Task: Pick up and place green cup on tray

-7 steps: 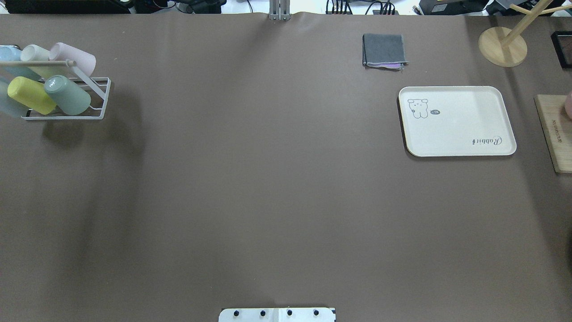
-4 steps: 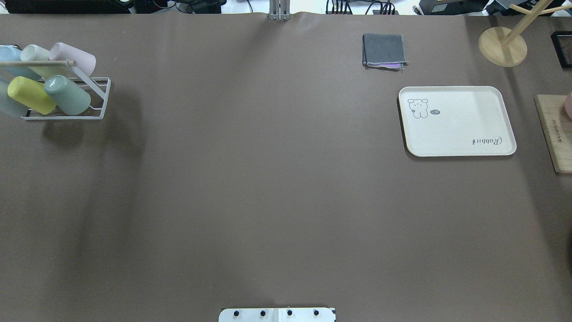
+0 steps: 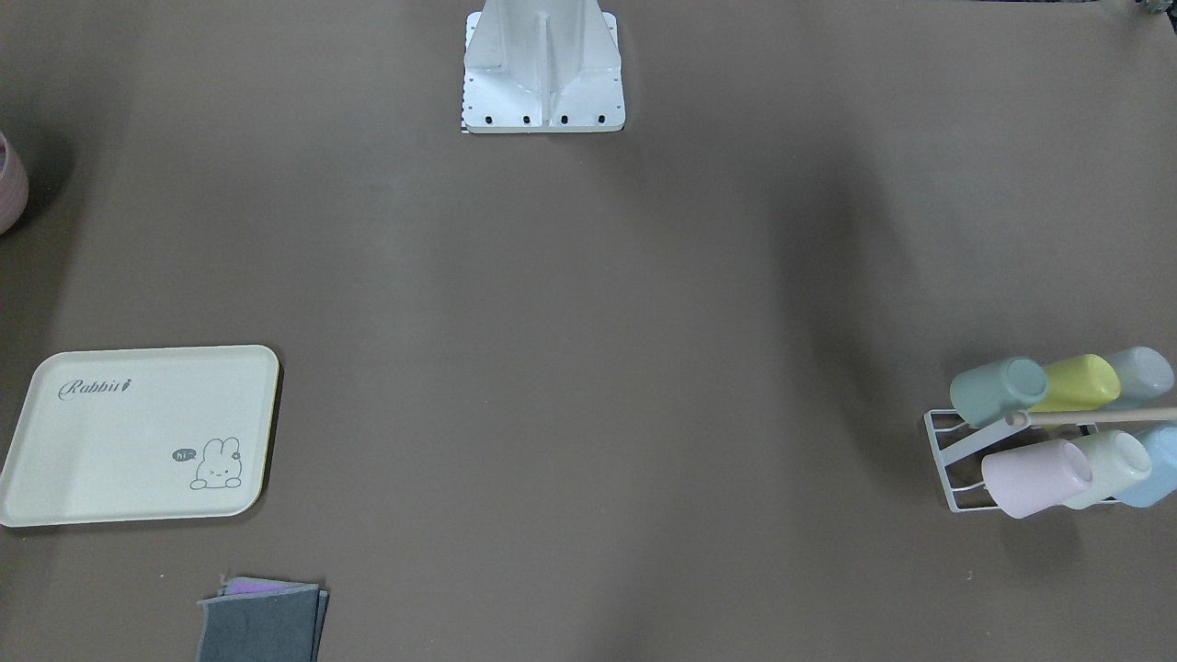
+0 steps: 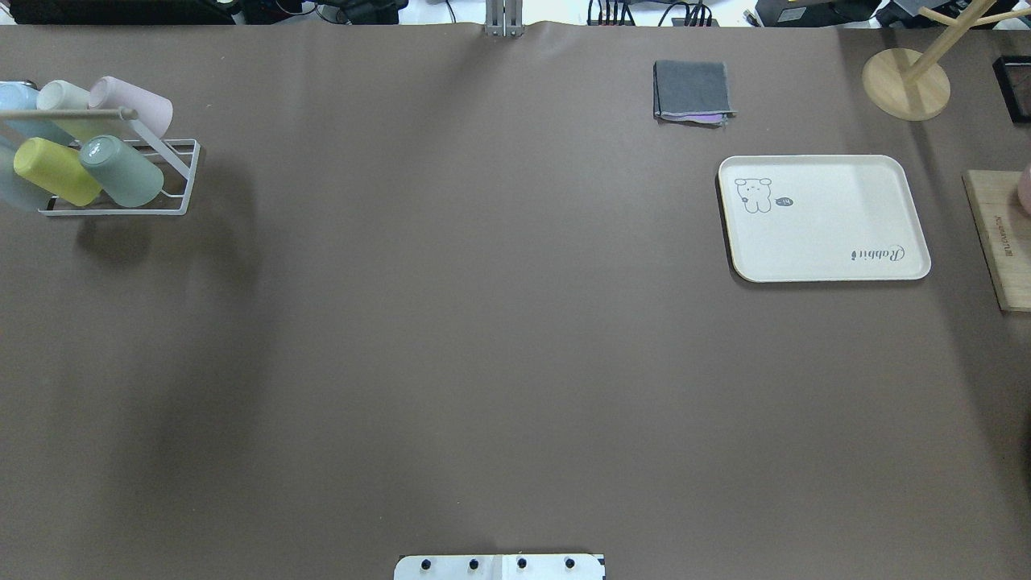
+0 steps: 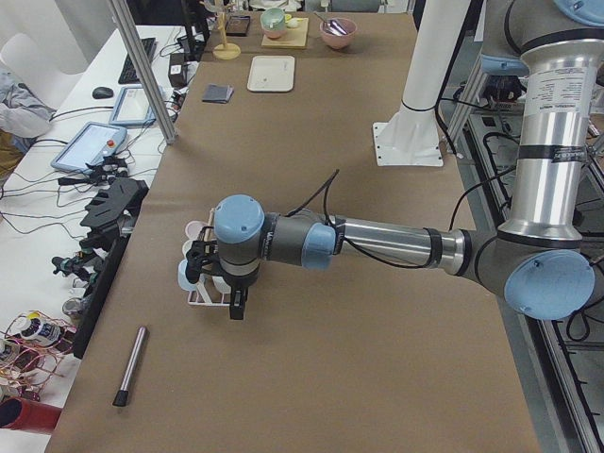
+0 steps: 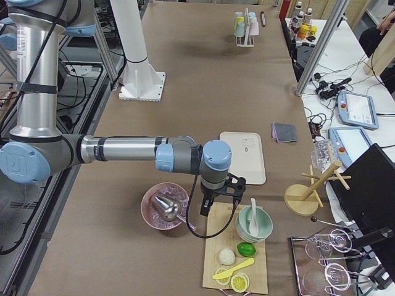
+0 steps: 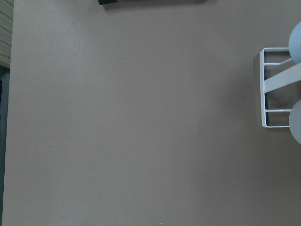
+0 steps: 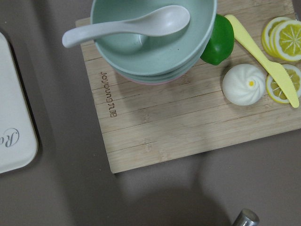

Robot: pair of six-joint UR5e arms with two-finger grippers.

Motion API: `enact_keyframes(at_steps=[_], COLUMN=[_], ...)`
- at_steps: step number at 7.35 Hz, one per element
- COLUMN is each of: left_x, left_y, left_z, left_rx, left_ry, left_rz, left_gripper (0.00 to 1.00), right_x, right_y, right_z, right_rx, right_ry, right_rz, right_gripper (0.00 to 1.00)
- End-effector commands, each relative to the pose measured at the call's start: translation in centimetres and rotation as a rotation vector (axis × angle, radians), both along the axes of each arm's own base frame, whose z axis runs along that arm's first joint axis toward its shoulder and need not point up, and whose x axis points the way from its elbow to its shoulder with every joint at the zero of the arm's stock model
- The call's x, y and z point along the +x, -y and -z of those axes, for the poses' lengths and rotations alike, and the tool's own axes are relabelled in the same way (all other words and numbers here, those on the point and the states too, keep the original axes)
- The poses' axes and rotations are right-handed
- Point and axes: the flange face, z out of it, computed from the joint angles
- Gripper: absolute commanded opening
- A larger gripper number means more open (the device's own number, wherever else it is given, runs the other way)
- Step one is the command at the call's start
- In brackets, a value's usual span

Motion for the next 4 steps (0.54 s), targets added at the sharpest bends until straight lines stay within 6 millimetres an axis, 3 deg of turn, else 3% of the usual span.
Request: enact_keyframes(at_steps=[1,2,4], left_x=[3.2,4.8,10.3], left_y=[-1.0,-0.7,-1.1], left_z=[4.5,5.4,9.0], left_rx=[-0.031,-0.039,-0.062], left_ry=[-0.035,-0.049,-0.027], left_rz=[0.059,0.078,0.119], left_gripper=[0.98,0.98,0.98], right_x=[0.0,0.0,0.0], right_y=[0.0,0.0,0.0], right_z=[-0.1,-0.1,-0.1], right_rx=[-0.002,-0.007,0.0], right_ry=[0.0,0.0,0.001], right_rz=[-0.001,-0.004,0.002], right_gripper=[1.0,1.0,1.0])
